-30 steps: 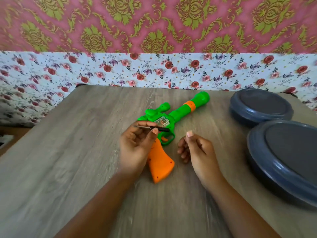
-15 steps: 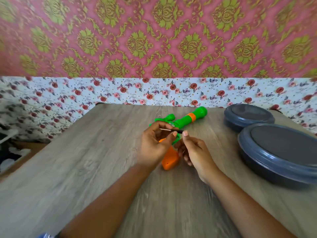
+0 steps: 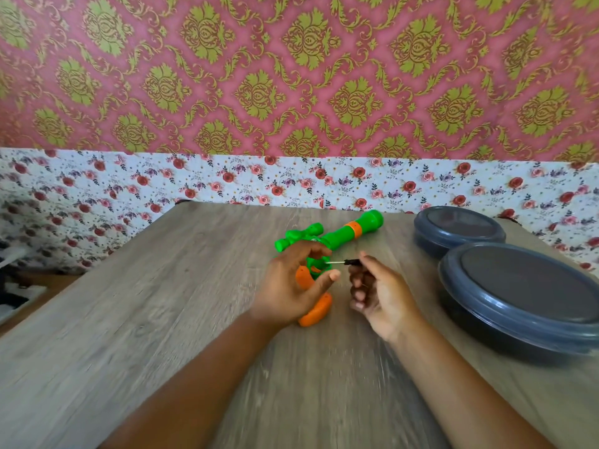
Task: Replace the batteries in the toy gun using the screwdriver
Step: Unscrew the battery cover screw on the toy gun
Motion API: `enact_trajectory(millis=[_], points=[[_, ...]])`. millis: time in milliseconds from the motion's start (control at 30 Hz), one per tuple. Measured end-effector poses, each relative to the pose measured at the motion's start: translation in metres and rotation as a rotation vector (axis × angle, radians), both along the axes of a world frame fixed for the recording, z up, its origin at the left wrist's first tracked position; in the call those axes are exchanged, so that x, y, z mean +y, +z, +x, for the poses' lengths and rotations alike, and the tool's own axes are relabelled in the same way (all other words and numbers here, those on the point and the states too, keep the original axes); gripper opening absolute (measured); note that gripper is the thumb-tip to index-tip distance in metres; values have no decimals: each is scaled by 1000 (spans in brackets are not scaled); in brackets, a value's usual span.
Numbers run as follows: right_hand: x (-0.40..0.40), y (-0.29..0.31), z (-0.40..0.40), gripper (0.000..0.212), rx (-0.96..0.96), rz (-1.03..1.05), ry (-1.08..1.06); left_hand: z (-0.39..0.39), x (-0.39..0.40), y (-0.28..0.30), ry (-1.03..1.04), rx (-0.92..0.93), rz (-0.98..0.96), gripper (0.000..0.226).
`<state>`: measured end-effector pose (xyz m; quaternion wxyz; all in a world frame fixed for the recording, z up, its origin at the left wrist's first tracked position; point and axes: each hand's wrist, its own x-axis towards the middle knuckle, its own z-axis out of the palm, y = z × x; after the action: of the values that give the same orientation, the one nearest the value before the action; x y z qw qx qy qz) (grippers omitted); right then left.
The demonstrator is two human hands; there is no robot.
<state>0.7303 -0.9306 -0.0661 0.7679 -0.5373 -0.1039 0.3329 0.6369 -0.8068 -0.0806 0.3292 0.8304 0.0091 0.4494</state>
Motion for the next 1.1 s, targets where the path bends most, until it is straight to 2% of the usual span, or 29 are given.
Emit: enact_trajectory(millis=[67,100,200,267,333,400,533,600,733,767,867,967,1100], points=[[-5,1,8,32,-10,-31,-71,-4,4,8,207,86,149,46],[-7,0,11,32,-16,-48,-99,-6,3,12,358,207,181,52],[-10,-6,16,32,38,-45,-154,-9,0,20,703,798,91,74],[-9,-9,20,32,81,-20,-171,-5,-1,21,775,965,97,79],[-8,-9,21,32,95,-20,-171,2,-3,19,747,1033,104,79],[-8,-8,22,31,100,-27,-164,9,-3,16,691,1056,28,72],[-8,-10,21,28,97,-20,-121,11,11,12,626,994,-230,64],[-8,-11,21,22,74,-10,-106,5,17,14,608,865,-397,48],[-7,-11,18,17,15,-8,-117,0,21,11,441,505,-726,43],[-7,-11,16,17,-20,-12,-121,0,20,8,399,442,-781,41],[-6,-7,9,18,-169,-2,-129,-1,22,-1,294,286,-950,55],[-5,1,-4,19,-330,31,-113,0,17,-1,106,118,-1085,33],[-1,11,-26,18,-547,70,-26,1,9,1,-46,132,-1232,49]])
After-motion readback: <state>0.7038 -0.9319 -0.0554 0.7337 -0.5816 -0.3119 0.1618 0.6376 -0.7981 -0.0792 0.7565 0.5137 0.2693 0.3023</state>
